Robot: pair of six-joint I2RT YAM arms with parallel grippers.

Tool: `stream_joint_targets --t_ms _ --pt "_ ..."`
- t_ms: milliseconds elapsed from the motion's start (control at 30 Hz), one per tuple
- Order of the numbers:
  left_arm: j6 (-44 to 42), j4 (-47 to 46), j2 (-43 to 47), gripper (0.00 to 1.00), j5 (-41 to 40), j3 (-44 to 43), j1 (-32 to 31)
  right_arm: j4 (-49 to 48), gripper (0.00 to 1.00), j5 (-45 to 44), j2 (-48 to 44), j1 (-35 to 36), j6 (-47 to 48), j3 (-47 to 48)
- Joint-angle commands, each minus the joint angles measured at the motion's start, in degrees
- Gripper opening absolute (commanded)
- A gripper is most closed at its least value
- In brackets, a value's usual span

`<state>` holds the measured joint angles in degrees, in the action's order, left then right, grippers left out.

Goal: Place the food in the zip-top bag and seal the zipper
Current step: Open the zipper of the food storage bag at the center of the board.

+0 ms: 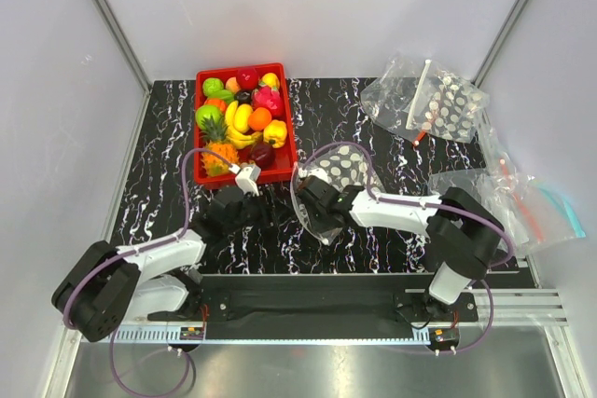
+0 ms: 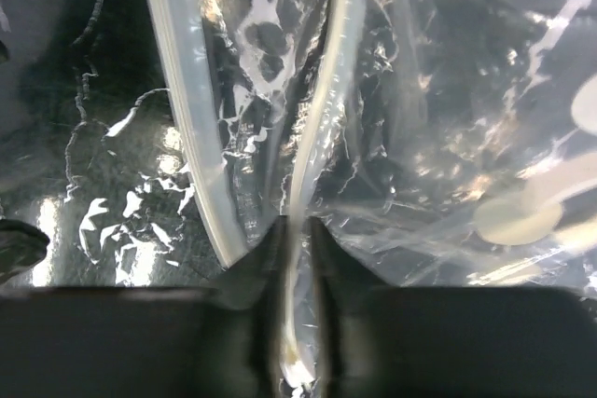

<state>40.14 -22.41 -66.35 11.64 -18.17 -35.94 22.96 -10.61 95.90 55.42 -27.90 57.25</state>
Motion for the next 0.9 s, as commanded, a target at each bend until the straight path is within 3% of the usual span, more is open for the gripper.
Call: stream_joint_targets --t_ms 0,67,233,633,867 --pt "-0.4 -5.3 -2.0 0.66 1.0 -2.7 -0.3 0.5 0.16 -3.9 1.0 1.4 -0.8 1.1" --pt "-0.3 -6.1 -3.0 0.65 1.3 -2.8 -0.4 0.2 0.04 -4.6 0.1 1.4 -0.4 1.0" --pt "0.1 -7.6 -5.1 0.64 1.6 -3.4 -1.1 -2.0 0.0 -7.3 -5.2 2.9 0.2 -1.6" --pt "1.6 -12.0 -7.4 0.6 2.6 -3.4 -1.8 -6.0 0.0 -10.0 -17.1 5.0 0.4 -7.9" --pt "2.3 -12.8 -5.4 0.7 2.3 -4.4 -1.8 -6.2 0.0 -11.4 -17.6 7.2 1.1 -8.4"
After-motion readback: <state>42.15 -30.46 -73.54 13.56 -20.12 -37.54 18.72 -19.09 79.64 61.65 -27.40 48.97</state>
